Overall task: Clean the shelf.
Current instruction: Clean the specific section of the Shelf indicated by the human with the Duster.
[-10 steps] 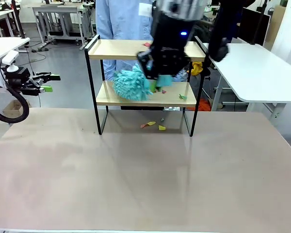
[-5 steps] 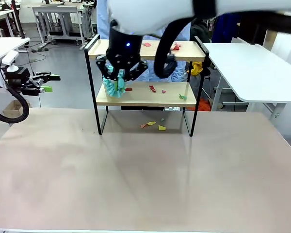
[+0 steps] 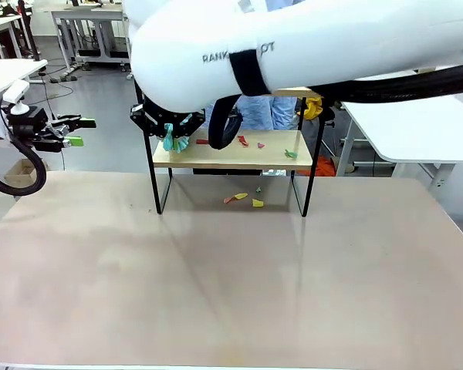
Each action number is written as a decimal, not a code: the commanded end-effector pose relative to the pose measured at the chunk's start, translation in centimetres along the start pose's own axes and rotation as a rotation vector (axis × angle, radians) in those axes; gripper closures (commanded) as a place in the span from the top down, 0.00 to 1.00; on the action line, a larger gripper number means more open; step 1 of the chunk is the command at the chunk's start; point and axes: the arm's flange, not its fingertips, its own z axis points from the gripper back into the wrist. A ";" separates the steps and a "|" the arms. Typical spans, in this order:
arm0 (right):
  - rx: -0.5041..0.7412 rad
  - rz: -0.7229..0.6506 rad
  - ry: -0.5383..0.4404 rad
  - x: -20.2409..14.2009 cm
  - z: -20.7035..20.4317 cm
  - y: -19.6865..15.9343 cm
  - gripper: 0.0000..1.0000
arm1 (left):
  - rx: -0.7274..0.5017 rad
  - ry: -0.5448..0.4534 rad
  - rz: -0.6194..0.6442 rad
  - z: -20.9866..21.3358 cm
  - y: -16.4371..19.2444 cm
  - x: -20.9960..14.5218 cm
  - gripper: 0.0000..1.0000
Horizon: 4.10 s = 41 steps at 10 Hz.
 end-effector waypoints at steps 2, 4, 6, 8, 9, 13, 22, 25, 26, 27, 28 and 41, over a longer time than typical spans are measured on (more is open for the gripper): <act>-0.033 -0.039 0.007 -0.3 -1.3 1.4 0.13 | -0.007 0.007 -0.008 0.0 -0.2 0.3 1.00; 0.000 -0.038 0.053 -0.4 -1.9 1.4 0.13 | -0.007 0.007 -0.008 0.0 -0.2 0.3 1.00; 0.036 -0.014 0.150 -0.3 -2.8 1.0 0.13 | -0.007 0.007 -0.008 0.0 -0.2 0.3 1.00; -0.016 -0.019 0.044 -0.8 -2.6 1.1 0.13 | -0.007 0.007 -0.008 0.0 -0.2 0.3 1.00; -0.016 -0.019 0.044 -0.8 -2.6 1.1 0.13 | -0.007 0.007 -0.008 0.0 -0.2 0.3 1.00; -0.026 -0.022 0.072 -1.0 -3.3 -0.6 0.13 | -0.007 0.007 -0.008 0.0 -0.2 0.3 1.00; -0.083 -0.042 0.149 -4.9 -4.1 -19.4 0.13 | -0.007 0.007 -0.008 0.0 -0.2 0.3 1.00; -0.082 -0.100 0.154 -6.5 -3.3 -26.5 0.13 | -0.007 0.007 -0.008 0.0 -0.2 0.3 1.00; -0.076 -0.118 0.134 -6.7 -2.5 -28.7 0.13 | -0.007 0.007 -0.008 0.0 -0.2 0.3 1.00; -0.056 -0.119 0.095 -7.0 -1.5 -29.6 0.13 | -0.007 0.007 -0.008 0.0 -0.2 0.3 1.00; 0.009 -0.125 0.027 -6.9 0.2 -29.1 0.13 | -0.007 0.007 -0.008 0.0 -0.2 0.3 1.00; 0.117 0.057 -0.139 -8.0 7.2 -31.4 0.13 | -0.007 0.007 -0.008 0.0 -0.2 0.3 1.00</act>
